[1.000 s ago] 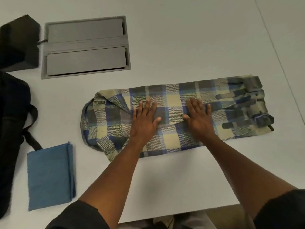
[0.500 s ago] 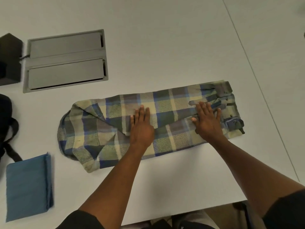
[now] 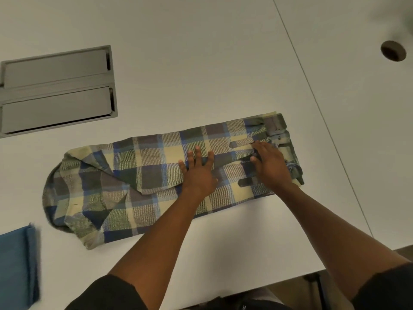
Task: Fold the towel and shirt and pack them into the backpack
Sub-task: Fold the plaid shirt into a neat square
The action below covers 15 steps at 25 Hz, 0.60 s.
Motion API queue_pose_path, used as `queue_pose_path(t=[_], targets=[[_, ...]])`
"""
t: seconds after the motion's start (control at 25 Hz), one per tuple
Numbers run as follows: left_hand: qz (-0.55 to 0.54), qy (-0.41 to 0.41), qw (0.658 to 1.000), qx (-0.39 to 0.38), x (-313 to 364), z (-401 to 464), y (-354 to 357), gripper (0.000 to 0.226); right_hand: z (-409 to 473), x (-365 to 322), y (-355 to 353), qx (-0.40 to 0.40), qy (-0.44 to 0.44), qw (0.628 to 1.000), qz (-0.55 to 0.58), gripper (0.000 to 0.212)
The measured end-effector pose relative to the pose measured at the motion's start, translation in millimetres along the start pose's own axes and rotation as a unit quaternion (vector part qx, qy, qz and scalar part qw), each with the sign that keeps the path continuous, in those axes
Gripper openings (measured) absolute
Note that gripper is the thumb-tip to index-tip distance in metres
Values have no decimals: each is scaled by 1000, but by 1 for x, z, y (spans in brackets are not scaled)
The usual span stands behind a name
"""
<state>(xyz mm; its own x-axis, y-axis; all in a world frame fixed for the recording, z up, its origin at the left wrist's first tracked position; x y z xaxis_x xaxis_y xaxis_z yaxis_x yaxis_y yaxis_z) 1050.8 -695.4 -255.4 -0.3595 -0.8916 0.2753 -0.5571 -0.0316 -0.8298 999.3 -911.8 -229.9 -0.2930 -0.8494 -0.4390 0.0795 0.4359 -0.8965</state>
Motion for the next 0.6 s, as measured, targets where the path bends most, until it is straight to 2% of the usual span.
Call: queue_pose_path(t=[0.12,0.32,0.6], targets=[[14,-1,1000,1,-1,-1,0,91,10,10,-18,38,-4,999,6,37],[33,-9,999,-4,2,-5,1,91,14,36,-38,82,83,993,3,47],[58,-36,997,-34,6,-4,3,91,5,60,-32,35,200,978,55,66]])
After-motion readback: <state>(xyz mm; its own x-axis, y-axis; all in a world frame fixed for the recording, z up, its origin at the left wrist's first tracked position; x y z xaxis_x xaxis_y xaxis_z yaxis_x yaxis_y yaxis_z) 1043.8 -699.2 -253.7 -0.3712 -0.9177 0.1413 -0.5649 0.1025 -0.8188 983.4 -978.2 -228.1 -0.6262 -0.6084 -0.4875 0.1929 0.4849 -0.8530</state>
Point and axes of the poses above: each hand's wrist, its own z-axis towards the middle knuckle, its own y-axis out of the palm, x = y × z, the point moved 7 cm from there along z, towards the middle knuckle, and after that the axes turned 5 degrees about x, right-handed, at the moved point
